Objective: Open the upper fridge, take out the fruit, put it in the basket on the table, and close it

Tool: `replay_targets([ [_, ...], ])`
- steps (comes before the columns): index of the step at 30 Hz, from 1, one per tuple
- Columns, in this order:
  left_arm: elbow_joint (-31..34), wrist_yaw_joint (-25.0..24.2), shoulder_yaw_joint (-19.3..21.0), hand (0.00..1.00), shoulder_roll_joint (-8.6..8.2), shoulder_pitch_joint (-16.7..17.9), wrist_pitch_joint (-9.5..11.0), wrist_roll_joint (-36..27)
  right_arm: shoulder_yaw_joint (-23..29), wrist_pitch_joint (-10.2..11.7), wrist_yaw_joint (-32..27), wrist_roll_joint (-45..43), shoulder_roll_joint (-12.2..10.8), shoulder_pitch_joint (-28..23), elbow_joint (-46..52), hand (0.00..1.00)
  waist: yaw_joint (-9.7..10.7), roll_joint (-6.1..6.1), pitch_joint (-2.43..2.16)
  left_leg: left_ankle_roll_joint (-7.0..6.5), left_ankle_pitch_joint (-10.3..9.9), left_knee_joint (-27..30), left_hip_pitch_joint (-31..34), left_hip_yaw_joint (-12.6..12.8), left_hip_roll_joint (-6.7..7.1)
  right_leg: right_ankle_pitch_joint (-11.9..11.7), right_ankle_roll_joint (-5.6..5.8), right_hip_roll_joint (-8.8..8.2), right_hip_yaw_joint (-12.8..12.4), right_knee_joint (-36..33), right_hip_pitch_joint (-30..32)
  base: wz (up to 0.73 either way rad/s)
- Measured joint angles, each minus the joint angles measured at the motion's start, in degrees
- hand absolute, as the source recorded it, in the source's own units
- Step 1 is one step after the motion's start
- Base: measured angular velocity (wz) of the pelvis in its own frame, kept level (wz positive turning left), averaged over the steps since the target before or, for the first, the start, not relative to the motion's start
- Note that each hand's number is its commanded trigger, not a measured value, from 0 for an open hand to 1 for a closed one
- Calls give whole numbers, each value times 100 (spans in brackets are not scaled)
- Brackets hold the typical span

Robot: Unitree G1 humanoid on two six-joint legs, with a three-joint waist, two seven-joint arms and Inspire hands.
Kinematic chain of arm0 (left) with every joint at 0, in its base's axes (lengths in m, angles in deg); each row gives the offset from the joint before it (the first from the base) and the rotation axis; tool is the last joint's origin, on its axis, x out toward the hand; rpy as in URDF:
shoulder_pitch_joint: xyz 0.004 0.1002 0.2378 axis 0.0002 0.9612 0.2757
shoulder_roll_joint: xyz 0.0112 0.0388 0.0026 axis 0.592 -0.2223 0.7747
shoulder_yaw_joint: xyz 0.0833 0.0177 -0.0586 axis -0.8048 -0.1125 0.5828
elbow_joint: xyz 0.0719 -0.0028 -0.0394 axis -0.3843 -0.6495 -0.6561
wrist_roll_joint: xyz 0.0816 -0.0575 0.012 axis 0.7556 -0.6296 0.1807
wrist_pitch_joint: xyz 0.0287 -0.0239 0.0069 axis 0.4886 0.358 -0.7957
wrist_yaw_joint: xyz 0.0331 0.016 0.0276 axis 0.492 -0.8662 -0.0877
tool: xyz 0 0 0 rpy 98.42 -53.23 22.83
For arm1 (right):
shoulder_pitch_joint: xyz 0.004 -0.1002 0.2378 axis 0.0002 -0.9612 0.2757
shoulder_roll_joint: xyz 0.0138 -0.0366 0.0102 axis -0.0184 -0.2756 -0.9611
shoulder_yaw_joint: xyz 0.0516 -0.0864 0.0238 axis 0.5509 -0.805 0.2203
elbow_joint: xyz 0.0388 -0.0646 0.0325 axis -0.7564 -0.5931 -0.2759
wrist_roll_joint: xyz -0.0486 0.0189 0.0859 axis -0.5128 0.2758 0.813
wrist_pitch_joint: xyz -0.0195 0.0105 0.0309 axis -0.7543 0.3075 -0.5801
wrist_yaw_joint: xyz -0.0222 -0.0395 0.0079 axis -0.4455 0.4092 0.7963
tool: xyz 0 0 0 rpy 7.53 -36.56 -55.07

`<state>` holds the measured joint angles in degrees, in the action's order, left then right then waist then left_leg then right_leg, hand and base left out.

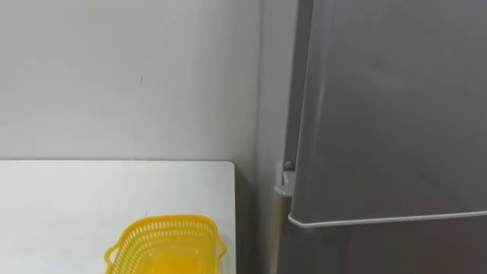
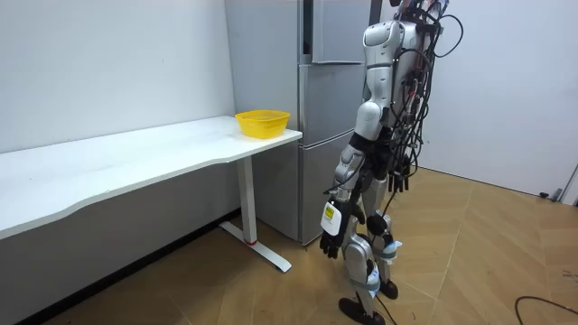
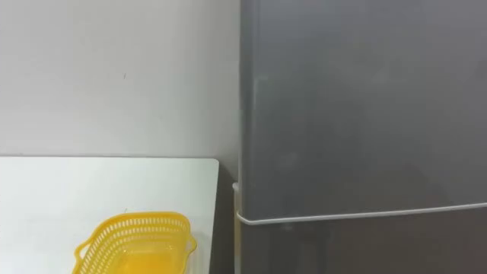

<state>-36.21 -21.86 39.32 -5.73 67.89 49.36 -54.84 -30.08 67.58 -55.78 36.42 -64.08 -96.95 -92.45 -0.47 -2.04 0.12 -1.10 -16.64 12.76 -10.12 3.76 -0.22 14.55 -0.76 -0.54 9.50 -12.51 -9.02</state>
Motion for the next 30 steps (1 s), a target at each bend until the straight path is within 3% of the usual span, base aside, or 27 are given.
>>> replay_targets([
  [20,-6,41,4,0,49,-26,24,0,12,9,-72,0,1,8,38,0,5,3,0,0,0,1,42,4,-3,-16,1,3,13,67,-4,0],
  [30,-3,505,140,0,11,11,137,-53,61,73,-154,57,-5,-5,64,0,7,46,9,0,0,-8,-73,-91,4,-19,-1,-16,76,93,-154,3],
])
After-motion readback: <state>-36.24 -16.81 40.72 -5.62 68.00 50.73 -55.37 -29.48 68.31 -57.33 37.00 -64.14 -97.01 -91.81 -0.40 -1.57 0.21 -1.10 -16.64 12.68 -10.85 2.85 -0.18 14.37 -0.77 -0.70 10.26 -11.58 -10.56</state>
